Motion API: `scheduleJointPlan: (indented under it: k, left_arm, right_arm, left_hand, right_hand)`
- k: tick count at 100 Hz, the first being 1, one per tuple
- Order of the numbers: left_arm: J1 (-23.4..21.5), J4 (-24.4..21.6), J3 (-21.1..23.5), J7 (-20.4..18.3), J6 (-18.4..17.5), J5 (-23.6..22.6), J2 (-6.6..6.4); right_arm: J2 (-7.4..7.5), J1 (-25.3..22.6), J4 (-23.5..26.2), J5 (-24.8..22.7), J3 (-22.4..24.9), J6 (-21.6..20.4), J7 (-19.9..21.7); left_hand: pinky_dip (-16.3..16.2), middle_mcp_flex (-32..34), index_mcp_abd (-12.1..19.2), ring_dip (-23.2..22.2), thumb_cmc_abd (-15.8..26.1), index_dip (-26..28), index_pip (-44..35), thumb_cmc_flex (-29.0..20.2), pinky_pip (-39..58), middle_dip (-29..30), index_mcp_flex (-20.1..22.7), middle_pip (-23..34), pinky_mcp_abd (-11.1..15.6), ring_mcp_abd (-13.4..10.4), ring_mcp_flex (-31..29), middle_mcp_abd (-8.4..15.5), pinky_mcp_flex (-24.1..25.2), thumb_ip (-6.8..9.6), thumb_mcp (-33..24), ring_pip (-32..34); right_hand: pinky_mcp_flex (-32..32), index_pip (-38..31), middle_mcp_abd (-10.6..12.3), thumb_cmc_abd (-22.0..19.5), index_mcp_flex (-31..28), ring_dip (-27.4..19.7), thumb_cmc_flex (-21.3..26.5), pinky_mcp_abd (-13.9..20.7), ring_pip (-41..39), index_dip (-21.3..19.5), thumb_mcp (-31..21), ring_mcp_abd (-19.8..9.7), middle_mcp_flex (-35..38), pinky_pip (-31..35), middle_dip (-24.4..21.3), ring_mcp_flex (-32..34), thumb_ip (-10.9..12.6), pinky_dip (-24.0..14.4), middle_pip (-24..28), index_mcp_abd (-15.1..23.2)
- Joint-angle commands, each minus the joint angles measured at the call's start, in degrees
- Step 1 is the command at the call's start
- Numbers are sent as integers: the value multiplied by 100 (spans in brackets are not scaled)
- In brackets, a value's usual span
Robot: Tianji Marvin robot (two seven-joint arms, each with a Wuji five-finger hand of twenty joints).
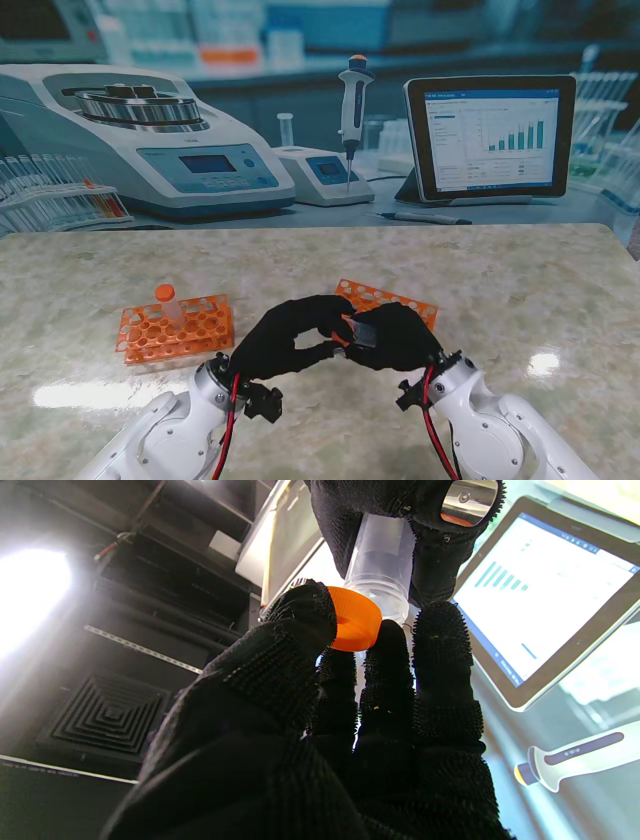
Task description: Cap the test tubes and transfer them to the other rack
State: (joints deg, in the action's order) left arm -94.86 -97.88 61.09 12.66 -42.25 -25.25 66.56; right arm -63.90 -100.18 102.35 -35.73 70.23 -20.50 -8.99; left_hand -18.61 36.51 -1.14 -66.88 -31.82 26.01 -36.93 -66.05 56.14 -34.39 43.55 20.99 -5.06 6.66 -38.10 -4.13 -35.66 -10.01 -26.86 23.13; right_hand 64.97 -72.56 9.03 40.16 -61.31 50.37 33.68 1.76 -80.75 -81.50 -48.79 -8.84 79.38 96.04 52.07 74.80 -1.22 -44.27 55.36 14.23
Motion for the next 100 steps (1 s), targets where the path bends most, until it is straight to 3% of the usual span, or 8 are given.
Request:
scheduleJointPlan:
  k: [1,100]
  left_arm:
    - [-39,47,10,-62,56,-1,-21]
    - [-31,93,2,-44,43,22,-11]
  right_arm:
    - [-24,-40,124,5,-28,-16,3]
    - [-32,-38,140,23,-19,-28,-22]
  left_hand:
    - [-171,-53,-147,118,274,-52,111,-791,-157,48,103,-87,-23,-277,-478,-21,13,351,-811,70]
    - [-152,-41,-148,125,290,101,-104,-792,-151,29,35,-73,-21,-269,-488,-23,12,361,-794,86]
  right_hand:
    - [398,-414,-194,-241,-400,467,253,542,-1175,-256,-29,-878,314,1803,119,126,95,-288,70,222]
    - [398,-410,-187,-248,-394,466,248,540,-1174,-257,-26,-877,311,1800,120,126,94,-287,68,223]
